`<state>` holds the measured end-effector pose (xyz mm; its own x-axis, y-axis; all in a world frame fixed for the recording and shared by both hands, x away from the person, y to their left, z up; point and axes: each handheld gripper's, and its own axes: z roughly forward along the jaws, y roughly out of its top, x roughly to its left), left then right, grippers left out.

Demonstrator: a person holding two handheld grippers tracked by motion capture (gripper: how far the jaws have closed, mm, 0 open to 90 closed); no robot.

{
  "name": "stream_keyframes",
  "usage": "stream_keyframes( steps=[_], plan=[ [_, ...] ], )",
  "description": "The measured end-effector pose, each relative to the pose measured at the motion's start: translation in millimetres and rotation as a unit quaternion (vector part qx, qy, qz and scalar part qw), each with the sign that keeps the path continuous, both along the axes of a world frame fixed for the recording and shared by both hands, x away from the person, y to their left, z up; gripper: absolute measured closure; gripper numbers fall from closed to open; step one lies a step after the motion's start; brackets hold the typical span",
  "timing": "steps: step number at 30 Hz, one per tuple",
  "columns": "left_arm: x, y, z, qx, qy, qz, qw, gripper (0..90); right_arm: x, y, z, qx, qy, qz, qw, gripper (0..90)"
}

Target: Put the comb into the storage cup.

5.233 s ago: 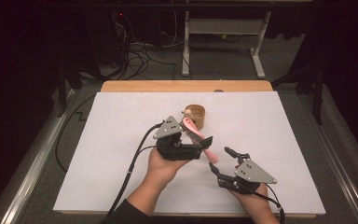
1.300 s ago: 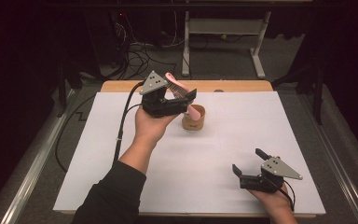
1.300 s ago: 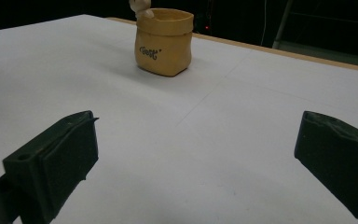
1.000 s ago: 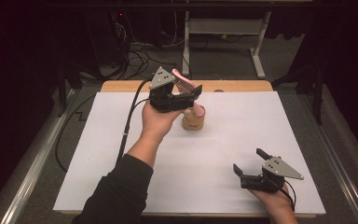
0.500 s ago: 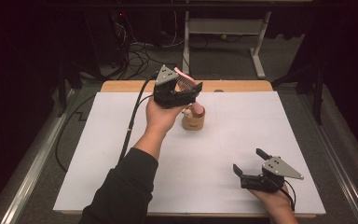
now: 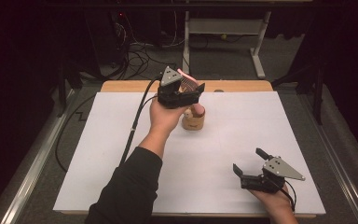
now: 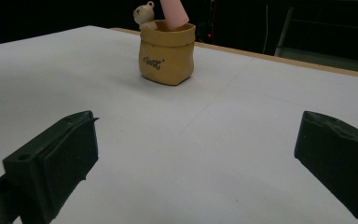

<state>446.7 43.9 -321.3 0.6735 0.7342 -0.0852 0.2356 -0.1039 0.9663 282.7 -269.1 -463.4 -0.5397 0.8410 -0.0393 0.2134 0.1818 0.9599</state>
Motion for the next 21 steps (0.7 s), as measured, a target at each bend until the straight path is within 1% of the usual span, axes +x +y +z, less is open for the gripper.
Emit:
stream_keyframes(
  steps=[5, 10, 15, 17, 21],
  plan=[
    [1.8, -1.3, -2.8, 0.008, 0.001, 0.005, 1.0000, 18.5, -0.2, 0.4, 0.3, 0.004, -0.003, 0.001, 1.0000, 0.3],
    [4.3, -3.5, -6.0, 0.012, 0.004, 0.006, 0.9999, 18.5, -0.3, 0.1, 0.9, 0.004, -0.004, 0.000, 1.0000, 0.3],
    [6.2, -4.8, -9.7, 0.018, 0.011, 0.010, 0.9997, 18.4, -0.2, -0.5, 1.5, 0.004, -0.005, 0.000, 1.0000, 0.3],
    [6.4, -6.0, -11.2, 0.021, 0.011, 0.009, 0.9997, 18.5, -0.2, 0.0, 1.4, 0.003, -0.006, 0.001, 1.0000, 0.3],
    [6.5, -7.9, -14.5, 0.019, 0.012, 0.009, 0.9997, 18.4, -0.1, -0.1, 1.4, 0.003, -0.006, 0.002, 1.0000, 0.2]
  ],
)
